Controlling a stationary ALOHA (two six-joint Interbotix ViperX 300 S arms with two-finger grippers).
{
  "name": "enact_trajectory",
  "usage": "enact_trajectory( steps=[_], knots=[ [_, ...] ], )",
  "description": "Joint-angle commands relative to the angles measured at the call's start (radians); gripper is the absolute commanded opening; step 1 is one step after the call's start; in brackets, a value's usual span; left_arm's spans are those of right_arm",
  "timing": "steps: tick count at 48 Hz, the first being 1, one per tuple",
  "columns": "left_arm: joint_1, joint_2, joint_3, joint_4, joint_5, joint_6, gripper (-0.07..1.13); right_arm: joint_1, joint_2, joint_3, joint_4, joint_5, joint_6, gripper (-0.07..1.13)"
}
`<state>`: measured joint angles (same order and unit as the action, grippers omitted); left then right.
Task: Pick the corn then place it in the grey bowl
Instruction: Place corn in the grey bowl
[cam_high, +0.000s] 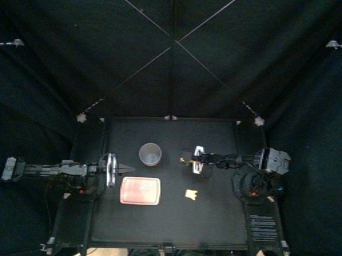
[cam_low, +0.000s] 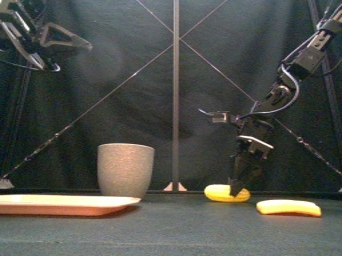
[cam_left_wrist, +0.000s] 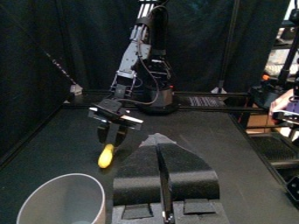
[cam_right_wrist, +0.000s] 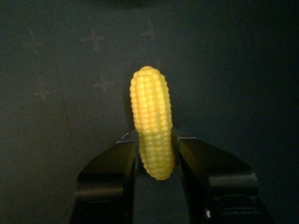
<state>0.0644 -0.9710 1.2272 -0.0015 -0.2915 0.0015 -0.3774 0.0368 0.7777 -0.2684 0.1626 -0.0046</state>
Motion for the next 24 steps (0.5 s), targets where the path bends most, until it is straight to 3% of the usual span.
enact_trajectory(
  steps=[1,8,24],
  knots=[
    [0.002,0.002,-0.015,0.003,-0.006,0.003,-0.03,0.003,-0.017,-0.031,0.002,-0.003,0.003,0.47],
    [0.002,0.002,-0.015,0.002,-0.008,0.003,-0.03,0.015,-0.061,-0.1,0.002,0.005,0.005,0.49],
    [0.002,0.002,-0.017,0.003,-0.008,0.003,-0.03,0.126,-0.15,-0.353,-0.031,0.071,-0.008,0.5]
  ],
)
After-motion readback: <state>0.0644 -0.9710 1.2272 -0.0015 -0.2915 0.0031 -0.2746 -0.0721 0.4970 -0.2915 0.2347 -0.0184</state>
